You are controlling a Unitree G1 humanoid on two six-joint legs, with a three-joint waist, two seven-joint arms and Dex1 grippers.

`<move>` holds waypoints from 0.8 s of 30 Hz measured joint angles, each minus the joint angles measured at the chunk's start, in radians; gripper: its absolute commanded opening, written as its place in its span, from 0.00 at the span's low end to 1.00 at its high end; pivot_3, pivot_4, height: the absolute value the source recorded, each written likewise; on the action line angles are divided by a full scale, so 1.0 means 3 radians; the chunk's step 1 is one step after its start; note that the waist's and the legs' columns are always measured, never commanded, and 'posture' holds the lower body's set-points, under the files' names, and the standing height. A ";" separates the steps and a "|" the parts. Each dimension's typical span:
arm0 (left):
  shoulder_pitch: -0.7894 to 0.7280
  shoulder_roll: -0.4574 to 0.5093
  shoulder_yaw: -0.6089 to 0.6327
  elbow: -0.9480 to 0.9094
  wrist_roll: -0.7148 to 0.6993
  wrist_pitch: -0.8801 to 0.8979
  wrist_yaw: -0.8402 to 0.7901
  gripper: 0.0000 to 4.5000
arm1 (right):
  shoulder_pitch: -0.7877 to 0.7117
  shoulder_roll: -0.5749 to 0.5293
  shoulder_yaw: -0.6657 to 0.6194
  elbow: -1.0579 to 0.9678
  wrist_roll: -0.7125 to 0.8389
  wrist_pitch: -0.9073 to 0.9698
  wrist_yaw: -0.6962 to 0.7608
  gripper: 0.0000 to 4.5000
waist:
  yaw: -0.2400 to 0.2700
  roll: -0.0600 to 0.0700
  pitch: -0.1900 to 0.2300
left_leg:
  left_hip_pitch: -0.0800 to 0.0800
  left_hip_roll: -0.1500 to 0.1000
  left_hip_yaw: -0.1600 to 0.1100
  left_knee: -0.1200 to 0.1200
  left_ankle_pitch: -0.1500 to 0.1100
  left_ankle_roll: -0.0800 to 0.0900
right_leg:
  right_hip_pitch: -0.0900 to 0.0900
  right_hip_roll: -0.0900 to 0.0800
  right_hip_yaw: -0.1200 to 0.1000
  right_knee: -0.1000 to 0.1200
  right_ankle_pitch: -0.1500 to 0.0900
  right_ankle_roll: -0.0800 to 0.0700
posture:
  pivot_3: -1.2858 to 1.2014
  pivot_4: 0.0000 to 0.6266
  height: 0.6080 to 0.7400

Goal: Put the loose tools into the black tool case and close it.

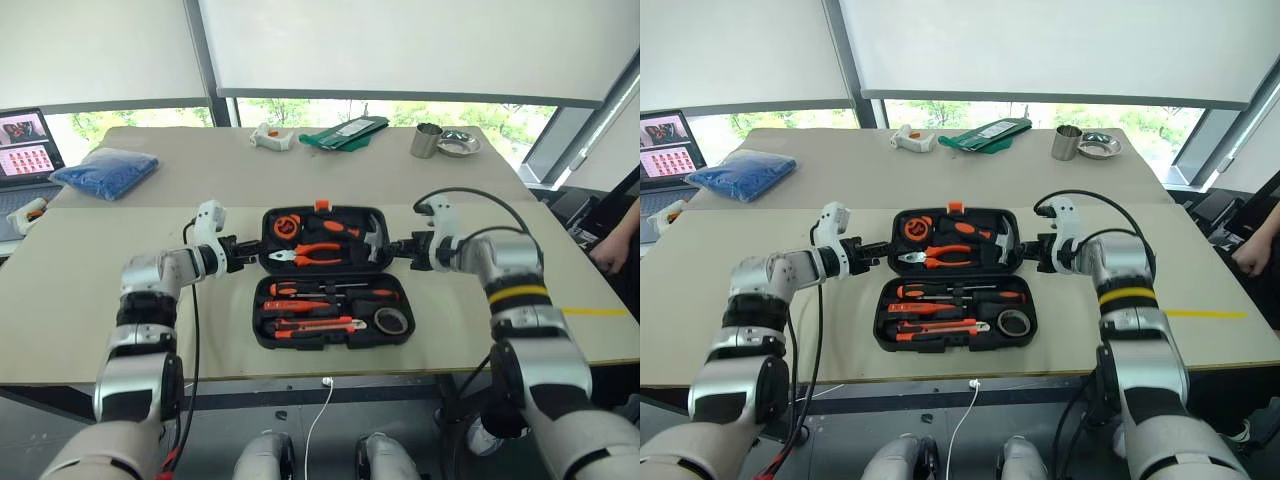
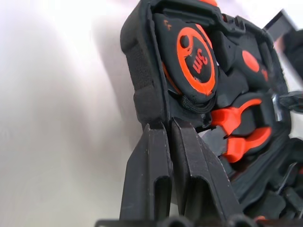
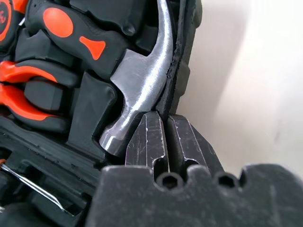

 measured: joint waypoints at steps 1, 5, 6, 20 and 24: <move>0.0074 -0.0015 -0.0002 -0.0064 0.0006 -0.0205 -0.0036 0.01 | 0.0089 -0.0002 -0.0005 -0.0132 -0.0004 -0.0169 0.0013 0.00 | 0.0000 0.0000 0.0000 | 0.0000 0.0000 0.0001 -0.0001 0.0001 0.0000 | 0.0000 0.0000 0.0000 -0.0002 0.0000 0.0000 | 0.52 0.24 1.00; 0.0428 -0.0043 -0.0122 -0.0320 0.0146 -0.1143 -0.0209 0.01 | 0.0606 -0.0180 0.0143 -0.0687 -0.0238 -0.1406 0.0086 0.00 | 0.0018 0.0000 0.0000 | 0.0000 -0.0004 0.0006 -0.0005 0.0006 -0.0005 | 0.0003 0.0000 -0.0001 -0.0007 -0.0002 0.0004 | 0.52 0.24 1.00; 0.0523 -0.0043 -0.0178 -0.0369 0.0205 -0.1413 -0.0263 0.01 | 0.0751 -0.0297 0.0241 -0.0746 -0.0391 -0.1823 0.0076 0.00 | 0.0027 0.0000 0.0000 | 0.0000 -0.0006 0.0009 -0.0006 0.0005 -0.0006 | 0.0004 -0.0002 -0.0001 -0.0011 -0.0004 0.0006 | 0.52 0.24 1.00; 0.1641 0.0213 -0.0511 -0.0672 0.0526 -0.3620 -0.0811 0.38 | 0.1774 -0.1053 0.0537 -0.0037 -0.1878 -0.5087 -0.1152 0.29 | 0.0032 -0.0001 0.0000 | 0.0051 0.0008 0.0005 -0.0008 -0.0008 0.0004 | 0.0031 -0.0007 0.0004 -0.0018 -0.0033 0.0004 | 0.52 0.24 1.00; 0.1740 0.0468 -0.0333 -0.0411 0.0525 -0.3533 -0.0711 0.67 | 0.1988 -0.1146 0.0509 0.0043 -0.1833 -0.5085 -0.1146 0.61 | 0.0014 -0.0002 0.0001 | 0.0050 0.0012 0.0004 -0.0008 -0.0008 0.0005 | 0.0026 -0.0006 0.0005 -0.0016 -0.0033 0.0003 | 0.52 0.24 1.00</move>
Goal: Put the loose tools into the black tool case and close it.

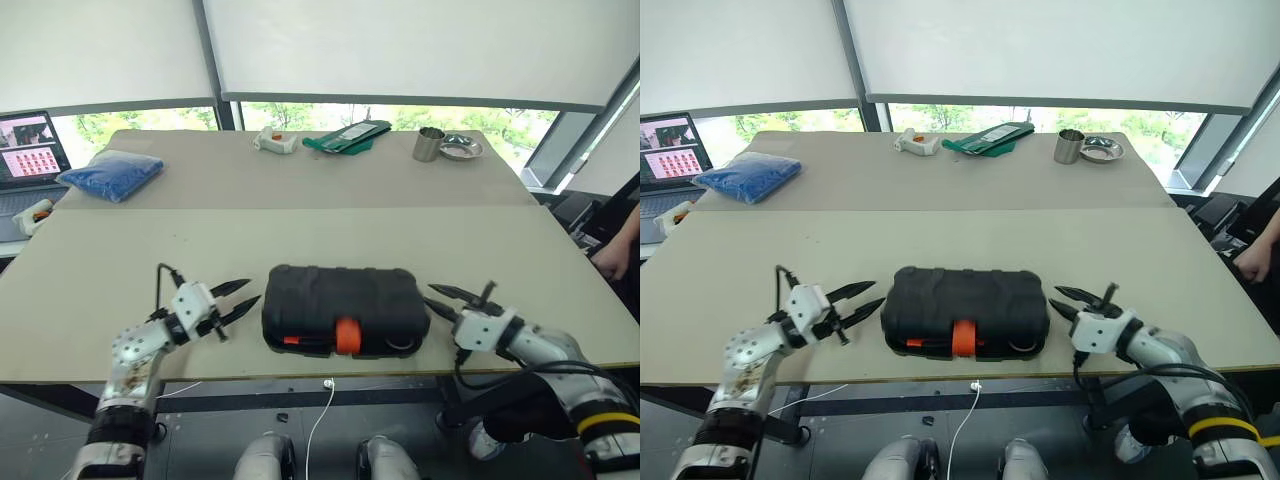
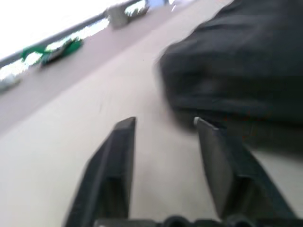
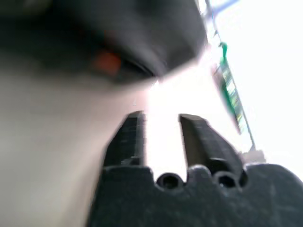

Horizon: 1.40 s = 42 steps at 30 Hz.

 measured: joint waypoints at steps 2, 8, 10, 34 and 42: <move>-0.0079 0.0116 0.0059 0.0114 -0.0026 0.0106 -0.0007 0.67 | 0.0118 -0.0064 -0.0037 -0.0148 0.0206 0.0027 0.0074 0.69 | -0.0002 0.0000 0.0000 | 0.0001 0.0000 0.0000 0.0000 0.0000 0.0000 | 0.0001 0.0000 0.0000 0.0001 0.0000 0.0000 | 0.52 0.24 1.00; -0.0344 0.0203 -0.0025 0.0397 0.0005 0.0345 -0.0143 0.42 | 0.0822 -0.0325 -0.0405 -0.0962 0.1768 0.1070 0.0890 0.34 | 0.0065 -0.0002 0.0001 | 0.0004 -0.0001 -0.0008 0.0000 -0.0004 0.0007 | 0.0030 -0.0001 -0.0002 -0.0010 -0.0001 0.0002 | 0.52 0.24 1.00; -0.0588 0.0140 -0.0146 0.0444 0.0028 0.0481 -0.0194 0.22 | 0.1247 -0.0526 -0.0433 -0.1585 0.2318 0.1670 0.1276 0.16 | 0.0098 -0.0002 0.0001 | 0.0005 0.0000 -0.0016 0.0000 -0.0005 0.0007 | 0.0033 -0.0002 -0.0008 -0.0013 -0.0001 0.0002 | 0.52 0.24 1.00; -0.1809 -0.0186 -0.0654 0.1667 0.0559 0.0831 -0.0465 0.01 | 0.0215 0.0365 0.0409 -0.1951 0.1618 0.3052 0.1495 0.00 | 0.0025 -0.0028 0.0016 | -0.0002 -0.0001 -0.0018 0.0000 -0.0009 0.0016 | 0.0033 0.0006 -0.0016 -0.0028 0.0002 0.0004 | 0.52 0.24 1.00; -0.1331 -0.0078 -0.0309 0.1153 0.0286 0.1231 -0.0290 0.01 | -0.0362 0.0701 0.0412 -0.1418 0.1419 0.3004 0.1456 0.00 | -0.0003 -0.0029 0.0017 | -0.0002 0.0000 -0.0018 0.0000 -0.0009 0.0016 | 0.0032 0.0006 -0.0016 -0.0025 0.0003 0.0003 | 0.52 0.24 1.00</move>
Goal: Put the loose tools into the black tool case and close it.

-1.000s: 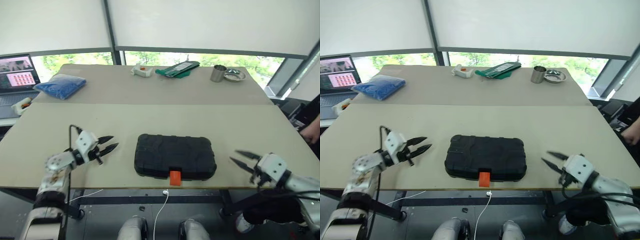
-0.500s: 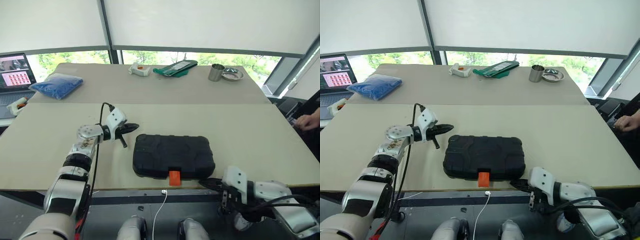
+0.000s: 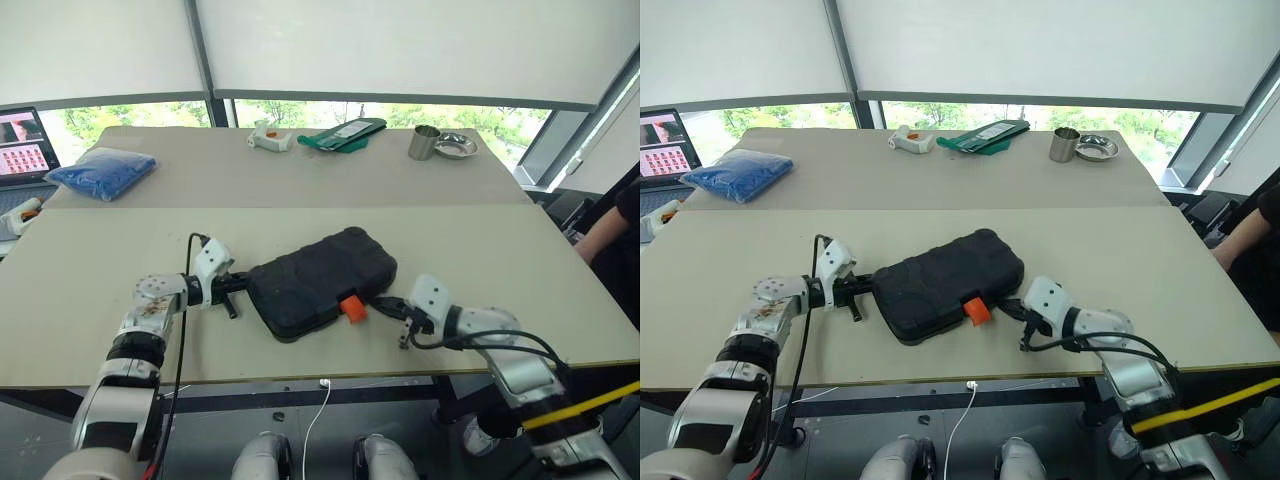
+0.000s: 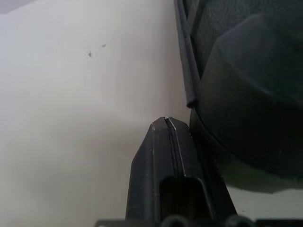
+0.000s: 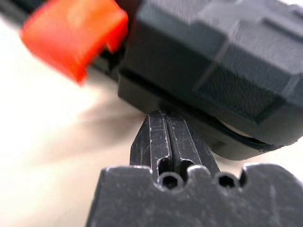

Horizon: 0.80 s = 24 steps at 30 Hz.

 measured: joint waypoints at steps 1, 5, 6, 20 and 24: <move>0.0000 0.0011 0.0067 -0.0027 -0.0036 0.0041 0.0068 0.01 | -0.0020 0.0002 0.0000 0.0038 -0.0012 -0.0006 0.0007 0.00 | 0.0006 -0.0001 0.0001 | 0.0000 -0.0001 0.0000 0.0000 0.0000 0.0000 | 0.0001 0.0000 0.0000 0.0000 0.0000 0.0000 | 0.52 0.24 1.00; 0.0000 0.0142 0.0183 -0.0533 -0.0313 0.0584 -0.0065 0.01 | -0.0004 -0.0018 -0.0015 0.0072 -0.0012 -0.0014 0.0081 0.00 | 0.0023 -0.0001 0.0001 | -0.0002 -0.0003 0.0000 0.0000 0.0000 -0.0001 | 0.0002 -0.0003 0.0000 -0.0002 0.0000 0.0000 | 0.52 0.24 1.00; -0.0001 0.0142 0.0177 -0.0717 -0.0406 0.0714 -0.0158 0.01 | 0.0020 -0.0038 -0.0026 0.0069 -0.0004 -0.0014 0.0094 0.00 | 0.0037 -0.0001 0.0001 | -0.0002 -0.0003 0.0000 0.0000 0.0000 -0.0001 | 0.0001 -0.0004 0.0000 -0.0003 0.0000 0.0000 | 0.52 0.24 1.00; -0.0234 -0.0579 -0.0787 -0.1571 -0.0208 0.1243 -0.0008 0.01 | 0.0884 -0.0177 -0.0627 -0.0736 0.0619 -0.0011 0.0300 0.00 | 0.0070 -0.0001 0.0000 | 0.0004 -0.0004 -0.0001 0.0001 0.0000 -0.0001 | 0.0009 0.0001 0.0005 -0.0005 0.0003 0.0003 | 0.52 0.24 1.00; -0.0334 -0.0580 -0.1058 -0.1578 0.0023 0.1417 0.0027 0.01 | 0.0757 -0.0103 -0.0574 -0.0939 0.0708 0.0129 0.0289 0.00 | 0.0072 0.0015 -0.0012 | 0.0022 -0.0003 -0.0003 0.0000 -0.0001 -0.0001 | 0.0012 0.0001 0.0004 -0.0014 0.0003 0.0002 | 0.52 0.24 1.00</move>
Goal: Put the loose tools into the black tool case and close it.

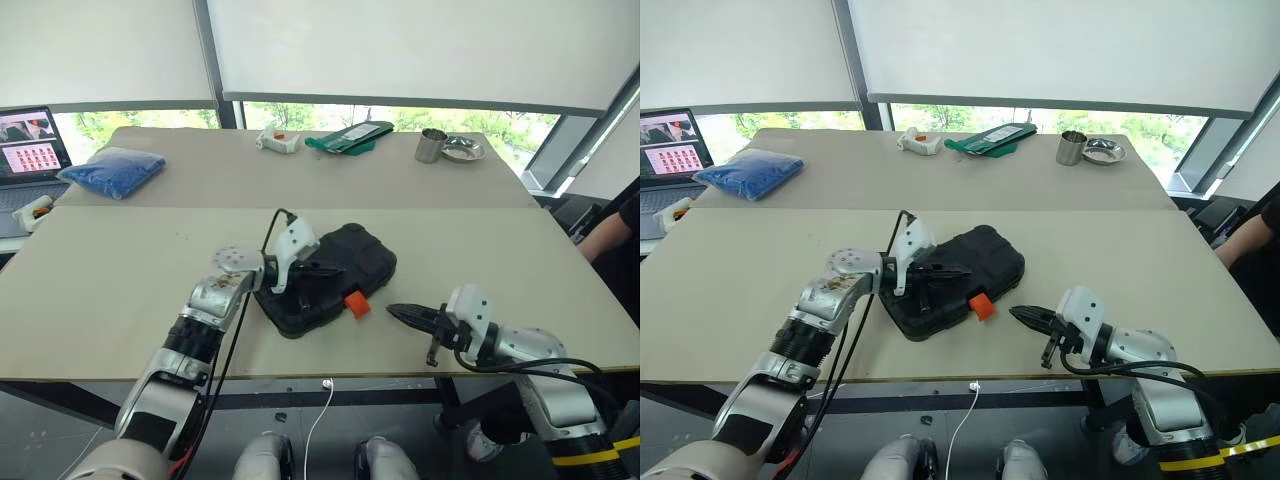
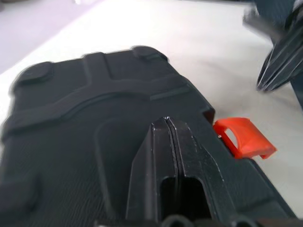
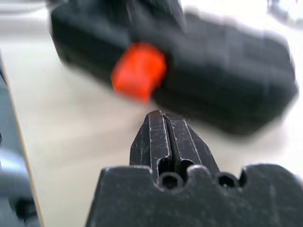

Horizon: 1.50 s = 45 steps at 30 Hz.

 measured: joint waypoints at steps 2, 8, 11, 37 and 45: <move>0.0009 -0.0006 -0.0026 -0.0036 0.0010 0.0109 0.0048 0.01 | -0.0101 0.0084 0.0089 -0.0002 -0.0010 0.0050 -0.0007 0.00 | 0.0004 0.0012 -0.0012 | 0.0002 0.0000 -0.0001 0.0000 -0.0002 0.0001 | 0.0002 -0.0001 0.0000 -0.0002 0.0000 0.0000 | 0.52 0.24 1.00; 0.0042 0.0058 -0.0014 -0.0120 0.0009 0.0183 0.0048 0.01 | -0.0231 0.0142 0.0317 0.0111 -0.0131 0.0126 -0.0002 0.00 | 0.0006 0.0015 -0.0019 | 0.0003 0.0001 -0.0001 -0.0001 -0.0002 0.0000 | 0.0001 -0.0001 0.0000 -0.0002 0.0000 0.0000 | 0.52 0.24 1.00; 0.0045 0.0062 0.0015 -0.0110 0.0003 0.0189 0.0054 0.01 | -0.0277 0.0184 0.0431 0.0287 -0.0236 0.0130 -0.0004 0.00 | 0.0004 0.0015 -0.0019 | 0.0003 0.0001 -0.0001 -0.0001 -0.0002 0.0000 | 0.0000 -0.0001 0.0000 0.0000 0.0000 0.0000 | 0.52 0.24 1.00; 0.0070 0.0049 0.0101 -0.0072 -0.0023 0.0208 0.0166 0.01 | -0.0767 0.0629 0.0643 0.1201 -0.0573 0.0077 -0.0013 0.00 | -0.0043 0.0016 -0.0020 | 0.0003 0.0003 0.0000 -0.0001 -0.0002 -0.0001 | -0.0004 0.0000 0.0001 0.0006 0.0001 -0.0002 | 0.52 0.24 1.00; 0.0094 0.0133 0.0049 -0.0103 0.0000 0.0210 0.0136 0.01 | -0.0802 0.0484 0.0548 0.1091 -0.0479 0.0090 0.0123 0.00 | -0.0074 0.0016 -0.0020 | 0.0003 0.0005 0.0000 -0.0005 -0.0002 -0.0001 | -0.0007 0.0000 0.0001 0.0006 0.0001 -0.0002 | 0.52 0.24 1.00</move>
